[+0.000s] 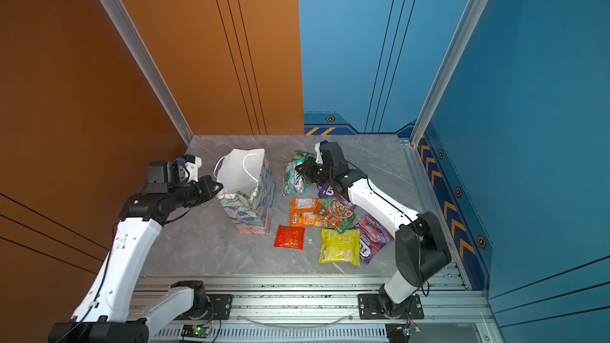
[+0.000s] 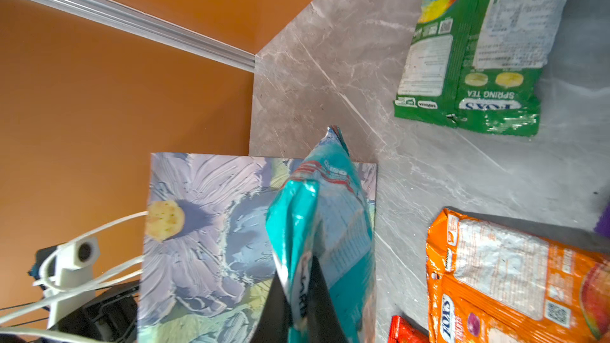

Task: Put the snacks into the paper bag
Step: 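Lift the teal Mint Blossom packet and carry it above the bag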

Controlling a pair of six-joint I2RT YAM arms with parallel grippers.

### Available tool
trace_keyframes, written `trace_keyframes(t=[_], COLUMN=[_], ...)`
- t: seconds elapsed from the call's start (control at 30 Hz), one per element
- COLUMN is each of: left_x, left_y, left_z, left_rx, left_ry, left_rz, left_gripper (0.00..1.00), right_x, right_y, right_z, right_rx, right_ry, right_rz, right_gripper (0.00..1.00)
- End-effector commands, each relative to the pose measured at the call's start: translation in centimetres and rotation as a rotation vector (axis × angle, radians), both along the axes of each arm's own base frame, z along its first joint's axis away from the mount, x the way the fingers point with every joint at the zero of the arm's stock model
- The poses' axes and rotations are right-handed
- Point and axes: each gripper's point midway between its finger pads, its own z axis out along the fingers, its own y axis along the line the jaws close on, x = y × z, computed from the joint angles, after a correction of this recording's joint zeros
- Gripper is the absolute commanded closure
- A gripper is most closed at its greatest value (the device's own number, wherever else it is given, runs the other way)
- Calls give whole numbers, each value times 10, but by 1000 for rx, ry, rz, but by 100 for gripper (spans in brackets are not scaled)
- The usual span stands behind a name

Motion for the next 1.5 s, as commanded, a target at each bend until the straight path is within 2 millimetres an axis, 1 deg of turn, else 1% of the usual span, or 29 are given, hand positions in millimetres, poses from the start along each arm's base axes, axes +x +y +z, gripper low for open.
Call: trace_keyframes(t=[0.0,0.2,0.23,0.33,0.4,0.43,0.5,0.67,0.73,0.77,0.9,1.03,1.1,1.3,1.47], left_x=[-3,-4,-4,-3,-2,-2,-2,-1,-1,-1,-1,-1,-1,-2,-2], left_y=[0,1,0,0,0,-1,-1,-1,-1,-1,-1,-1,-2,-2,-1], left_z=[-2,-3,-3,-4,-5,-6,-5,-4,-4,-4,-3,-2,-2,-1,-2], left_rx=[-11,-13,-14,-18,-22,-24,-26,-29,-31,-31,-33,-34,-35,-38,-37], left_ry=[0,4,2,2,6,6,4,3,2,3,0,0,-1,-3,-4], left_rz=[-4,-2,-3,-3,-2,-2,-1,-1,-3,-4,-1,-1,-1,-2,2], left_gripper=[100,100,100,100,100,100,100,100,100,100,100,100,100,100,100], right_x=[-3,-6,-6,-6,-5,-4,-4,0,6,2,-1,-3,-4,-8,-19], right_y=[-9,-10,-9,-3,5,9,17,42,49,61,84,104,114,134,143], right_z=[64,135,143,173,190,196,215,240,244,247,253,253,249,242,237], right_rx=[-18,-51,-50,-29,-12,-10,-2,1,2,9,2,-8,-11,-5,-53], right_ry=[-152,-325,-345,-406,-442,-455,-494,-554,-560,-564,-582,-594,-592,-577,-591], right_rz=[-37,-87,-91,-97,-86,-82,-73,-47,-43,-20,12,35,44,51,34], right_gripper=[100,100,100,100,100,100,100,100,100,100,100,100,100,100,100])
